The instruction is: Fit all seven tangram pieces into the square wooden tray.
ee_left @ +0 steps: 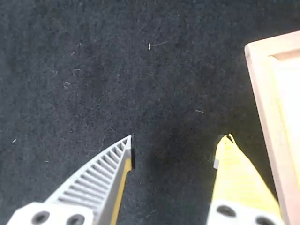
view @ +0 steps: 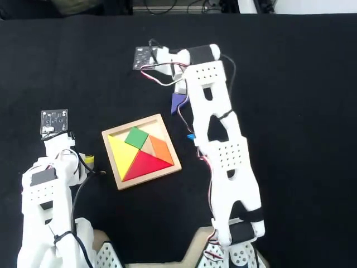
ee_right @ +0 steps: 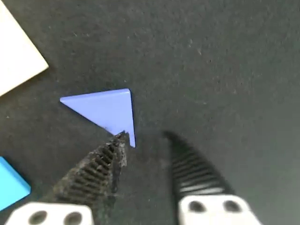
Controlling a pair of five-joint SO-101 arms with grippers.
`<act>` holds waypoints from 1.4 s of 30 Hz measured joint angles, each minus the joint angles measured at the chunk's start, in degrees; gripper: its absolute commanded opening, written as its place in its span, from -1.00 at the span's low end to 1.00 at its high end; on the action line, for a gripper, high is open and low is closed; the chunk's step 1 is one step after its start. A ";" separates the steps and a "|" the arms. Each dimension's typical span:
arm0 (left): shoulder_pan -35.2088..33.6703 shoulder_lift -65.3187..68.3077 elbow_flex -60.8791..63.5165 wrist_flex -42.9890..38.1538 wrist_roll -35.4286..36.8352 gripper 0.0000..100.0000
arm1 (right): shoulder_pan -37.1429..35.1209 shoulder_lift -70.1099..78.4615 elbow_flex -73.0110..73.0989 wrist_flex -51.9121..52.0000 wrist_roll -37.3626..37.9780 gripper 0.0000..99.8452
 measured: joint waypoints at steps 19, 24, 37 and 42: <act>0.00 0.00 0.00 0.00 0.00 -0.44 | -0.88 6.77 0.00 3.60 2.37 -0.40; 0.00 0.00 0.00 0.00 0.00 -0.44 | -0.88 6.77 2.29 0.70 2.46 -0.40; 0.00 0.00 0.00 0.00 0.00 -0.44 | -0.88 6.77 4.57 0.44 5.89 -0.86; 0.00 0.00 0.00 0.00 0.00 -0.44 | -0.88 6.68 4.57 0.44 6.24 -0.98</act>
